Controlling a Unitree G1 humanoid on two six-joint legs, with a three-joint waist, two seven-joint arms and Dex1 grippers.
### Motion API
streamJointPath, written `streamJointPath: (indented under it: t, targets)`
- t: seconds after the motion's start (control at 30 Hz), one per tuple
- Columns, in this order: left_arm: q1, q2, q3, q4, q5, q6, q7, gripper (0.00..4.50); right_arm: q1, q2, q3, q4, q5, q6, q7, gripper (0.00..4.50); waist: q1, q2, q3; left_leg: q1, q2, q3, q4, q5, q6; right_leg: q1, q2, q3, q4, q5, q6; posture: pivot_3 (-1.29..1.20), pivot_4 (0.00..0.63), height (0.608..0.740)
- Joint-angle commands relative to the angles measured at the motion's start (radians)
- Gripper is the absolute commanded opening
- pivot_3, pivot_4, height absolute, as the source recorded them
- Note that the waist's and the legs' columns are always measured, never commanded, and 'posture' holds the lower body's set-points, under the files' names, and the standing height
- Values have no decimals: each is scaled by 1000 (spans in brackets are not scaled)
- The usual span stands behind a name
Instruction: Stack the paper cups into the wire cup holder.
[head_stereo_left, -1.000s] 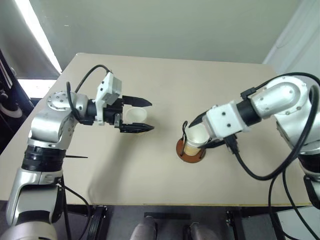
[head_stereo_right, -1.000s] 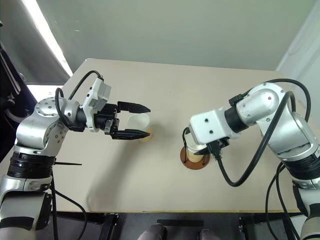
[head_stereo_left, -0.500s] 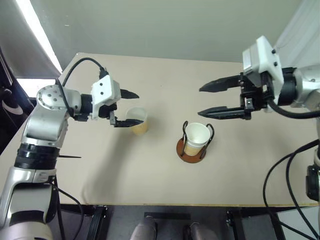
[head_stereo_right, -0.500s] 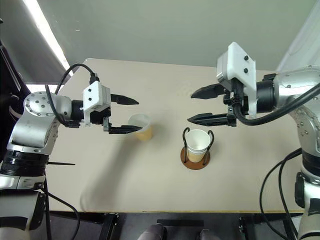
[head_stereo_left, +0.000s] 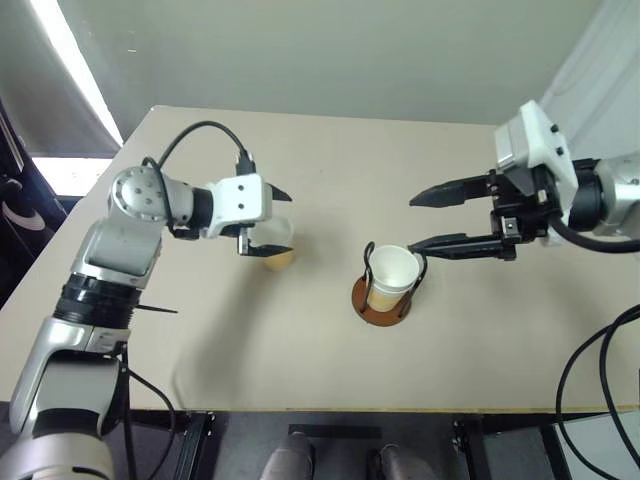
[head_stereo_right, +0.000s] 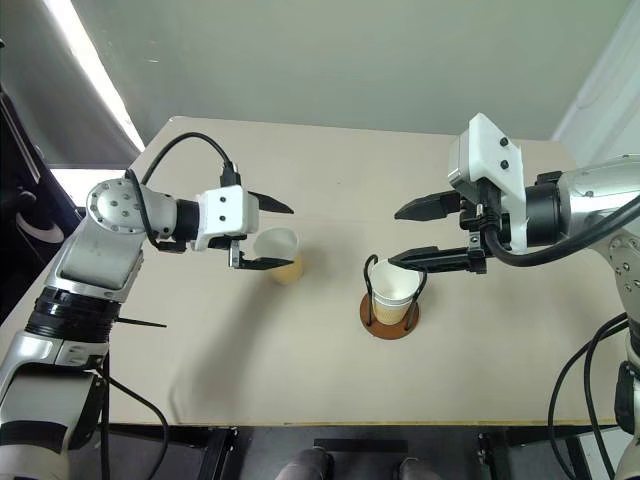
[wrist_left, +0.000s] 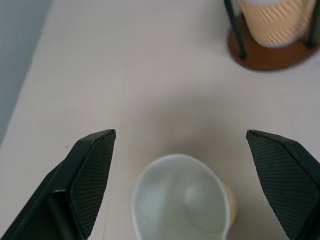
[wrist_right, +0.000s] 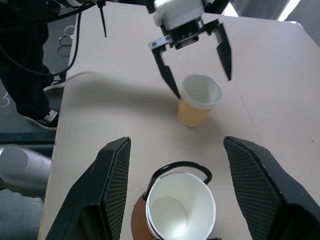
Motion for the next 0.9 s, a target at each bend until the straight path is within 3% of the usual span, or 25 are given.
streamJointPath:
  t: [0.03,0.8,0.9]
  targets:
    - [-3,12,-11,1,37,-42,-5,4500,-3,-49,-47,-12,40,6,6,2963,1,0,0,0,0,0,0,0,0,0,0,0,0,0,0,0,150,740]
    - [-5,-56,-59,205,143,-145,36,4500,1,-90,-21,-5,72,-25,-19,2963,1,0,0,-1,0,0,0,0,0,-1,0,0,1,0,0,0,150,740]
    - [-19,-76,-71,256,152,-174,44,3585,4,-87,-18,-2,69,-31,-22,3008,1,0,0,-1,0,0,1,0,0,-1,0,0,1,0,0,0,150,740]
